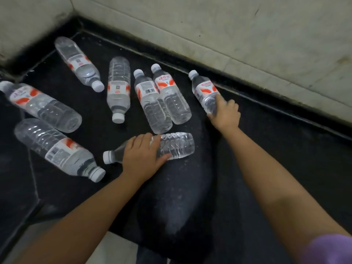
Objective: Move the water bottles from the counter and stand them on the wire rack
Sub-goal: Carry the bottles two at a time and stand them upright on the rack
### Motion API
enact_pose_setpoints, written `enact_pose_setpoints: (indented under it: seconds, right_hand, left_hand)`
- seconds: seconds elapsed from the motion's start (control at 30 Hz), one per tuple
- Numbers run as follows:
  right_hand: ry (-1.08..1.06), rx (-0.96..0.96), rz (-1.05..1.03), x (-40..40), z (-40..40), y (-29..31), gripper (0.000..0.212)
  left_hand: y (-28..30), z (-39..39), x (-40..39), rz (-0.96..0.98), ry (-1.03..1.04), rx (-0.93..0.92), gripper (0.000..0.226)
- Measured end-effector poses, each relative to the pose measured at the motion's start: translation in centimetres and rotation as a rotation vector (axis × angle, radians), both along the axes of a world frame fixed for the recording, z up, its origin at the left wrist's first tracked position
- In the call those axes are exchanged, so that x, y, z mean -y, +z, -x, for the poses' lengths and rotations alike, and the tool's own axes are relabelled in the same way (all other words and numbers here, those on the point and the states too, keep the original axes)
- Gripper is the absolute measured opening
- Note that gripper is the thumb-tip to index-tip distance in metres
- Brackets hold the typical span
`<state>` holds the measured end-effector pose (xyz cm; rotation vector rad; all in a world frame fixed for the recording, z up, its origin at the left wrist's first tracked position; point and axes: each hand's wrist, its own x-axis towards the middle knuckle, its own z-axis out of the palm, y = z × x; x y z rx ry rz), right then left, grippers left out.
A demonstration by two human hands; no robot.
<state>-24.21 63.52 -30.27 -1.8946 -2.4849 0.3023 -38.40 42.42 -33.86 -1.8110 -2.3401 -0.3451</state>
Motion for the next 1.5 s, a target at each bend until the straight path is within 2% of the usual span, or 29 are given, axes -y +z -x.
enact_pose_setpoints:
  seconds: [0.2, 0.3, 0.37, 0.53, 0.6, 0.67, 0.77, 0.8, 0.87, 1.0, 1.1, 1.17, 1.3, 1.4, 1.5]
  right_hand:
    - [0.086, 0.098, 0.022, 6.5, -6.2, 0.3, 0.069]
    - [0.075, 0.08, 0.068, 10.2, -9.8, 0.8, 0.069]
    - [0.058, 0.067, 0.1, 12.6, -12.0, 1.2, 0.07]
    - [0.014, 0.12, 0.186, 18.0, -17.4, 2.2, 0.07]
    - [0.013, 0.114, 0.157, 20.2, -19.1, 2.2, 0.065]
    - [0.003, 0.07, 0.111, 21.5, -20.3, 1.6, 0.055]
    - [-0.014, -0.047, 0.085, 21.0, -19.9, 1.9, 0.05]
    - [-0.002, -0.057, 0.116, 20.5, -19.3, 2.0, 0.054]
    - [0.045, -0.066, 0.121, 19.1, -18.0, 1.6, 0.064]
    - [0.077, -0.029, 0.186, 16.8, -15.8, 1.4, 0.066]
    - [0.015, -0.071, 0.219, 16.3, -15.7, 1.4, 0.061]
    - [0.018, -0.068, 0.205, 16.4, -15.7, 1.3, 0.06]
    - [0.02, -0.056, 0.226, 16.4, -15.9, 1.3, 0.061]
    - [0.003, -0.079, 0.248, 16.4, -16.5, 1.4, 0.061]
    - [-0.013, -0.093, 0.261, 16.3, -16.7, 1.4, 0.06]
  left_hand:
    - [1.0, -2.3, 0.3, 0.121, 0.04, -0.018, 0.068]
    - [1.8, -3.9, 0.4, 0.196, 0.002, 0.017, 0.07]
    - [2.1, -5.0, 0.4, 0.214, -0.083, 0.034, 0.07]
    - [1.9, -7.8, 1.0, 0.194, -0.495, -0.051, 0.074]
    - [2.2, -8.7, 1.2, 0.226, -0.625, -0.055, 0.077]
    - [2.3, -9.4, 1.4, 0.253, -0.697, -0.038, 0.081]
    - [3.6, -10.4, 1.5, 0.41, -0.686, -0.055, 0.091]
    - [3.8, -10.6, 1.7, 0.448, -0.655, -0.052, 0.1]
    - [4.0, -11.1, 2.6, 0.501, -0.45, 0.071, 0.109]
    - [3.5, -12.8, 5.3, 0.234, -0.069, 0.28, 0.103]
    - [3.3, -13.8, 6.2, 0.314, 0.072, 0.542, 0.112]
    - [3.6, -14.4, 6.1, 0.307, 0.112, 0.645, 0.109]
    - [3.7, -15.7, 4.6, 0.236, 0.206, 0.624, 0.109]
    - [3.7, -16.3, 3.4, 0.206, 0.249, 0.586, 0.083]
    - [3.9, -16.9, 2.6, 0.139, 0.317, 0.704, 0.083]
